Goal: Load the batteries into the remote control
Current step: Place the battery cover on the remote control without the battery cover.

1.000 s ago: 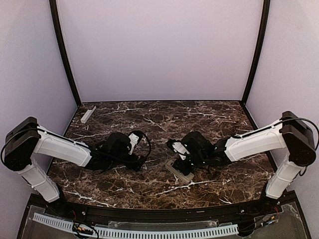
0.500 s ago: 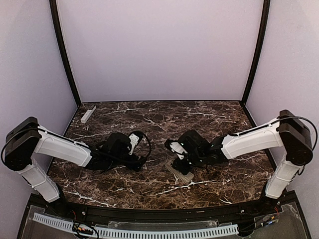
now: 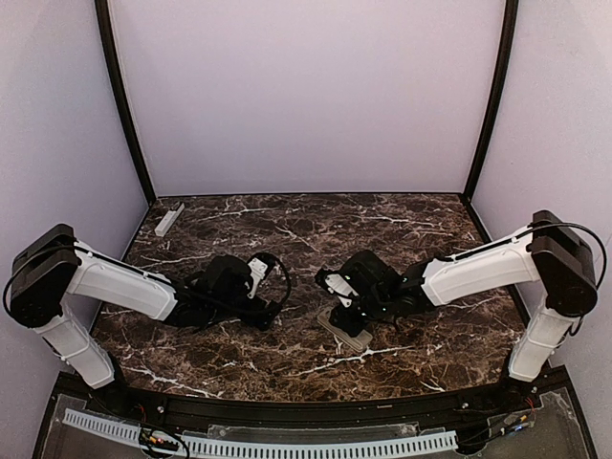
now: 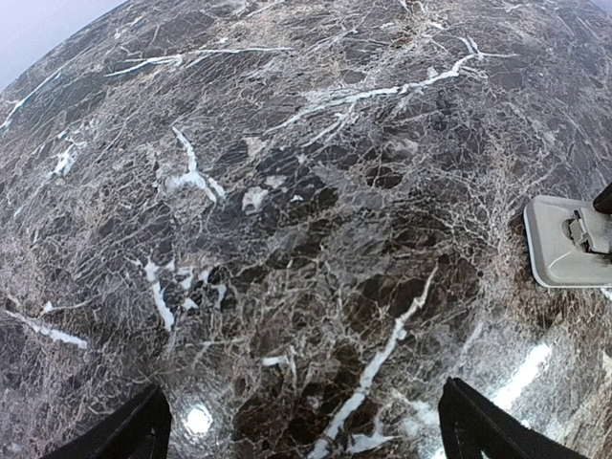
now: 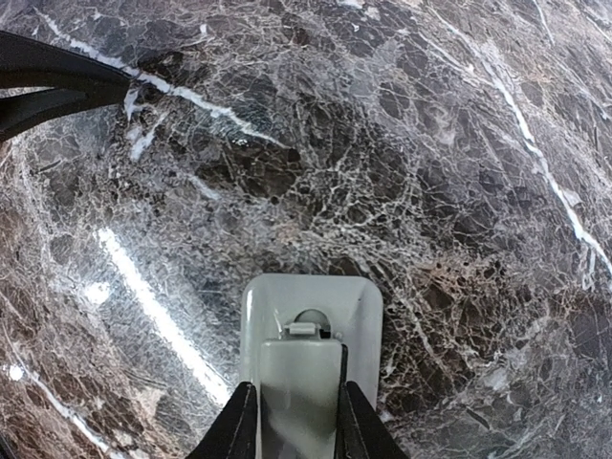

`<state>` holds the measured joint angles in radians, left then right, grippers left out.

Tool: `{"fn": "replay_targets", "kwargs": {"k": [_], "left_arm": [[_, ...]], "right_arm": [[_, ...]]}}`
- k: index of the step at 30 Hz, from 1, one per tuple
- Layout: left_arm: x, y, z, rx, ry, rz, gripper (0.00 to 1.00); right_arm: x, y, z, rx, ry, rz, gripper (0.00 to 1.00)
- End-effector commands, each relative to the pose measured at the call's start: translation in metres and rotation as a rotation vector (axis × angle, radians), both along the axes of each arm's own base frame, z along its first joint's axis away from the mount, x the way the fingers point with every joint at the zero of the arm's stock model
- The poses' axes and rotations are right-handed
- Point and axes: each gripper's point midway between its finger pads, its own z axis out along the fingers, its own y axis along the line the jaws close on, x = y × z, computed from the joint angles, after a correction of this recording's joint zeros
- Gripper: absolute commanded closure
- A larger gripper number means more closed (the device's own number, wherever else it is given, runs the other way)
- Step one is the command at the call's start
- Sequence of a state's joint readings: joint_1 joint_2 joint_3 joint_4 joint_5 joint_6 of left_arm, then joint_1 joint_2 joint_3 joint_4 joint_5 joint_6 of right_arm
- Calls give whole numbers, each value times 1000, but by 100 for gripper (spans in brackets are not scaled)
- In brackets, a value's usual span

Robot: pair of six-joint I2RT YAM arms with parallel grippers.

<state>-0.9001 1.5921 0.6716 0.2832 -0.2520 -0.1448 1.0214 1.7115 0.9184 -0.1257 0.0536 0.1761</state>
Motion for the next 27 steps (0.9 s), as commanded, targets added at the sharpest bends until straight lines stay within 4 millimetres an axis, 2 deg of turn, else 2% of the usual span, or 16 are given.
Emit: {"fn": "replay_targets", "kwargs": {"k": [1, 9, 15, 19, 22, 27], "left_arm": [[2, -3, 3, 0, -9, -8, 1], [3, -5, 5, -2, -12, -12, 1], [3, -12, 8, -11, 4, -35, 2], [-3, -27, 15, -63, 56, -94, 1], [-4, -43, 26, -103, 75, -156, 2], [-14, -73, 32, -150, 146, -284, 2]], "right_arm": [[-15, -10, -20, -62, 69, 4, 72], [-14, -10, -15, -56, 60, -1, 68], [-9, -7, 6, -18, 36, -6, 61], [-5, -9, 25, 32, 28, -21, 54], [-3, -18, 35, 67, 34, -43, 53], [-8, -35, 31, 95, 84, -59, 55]]}}
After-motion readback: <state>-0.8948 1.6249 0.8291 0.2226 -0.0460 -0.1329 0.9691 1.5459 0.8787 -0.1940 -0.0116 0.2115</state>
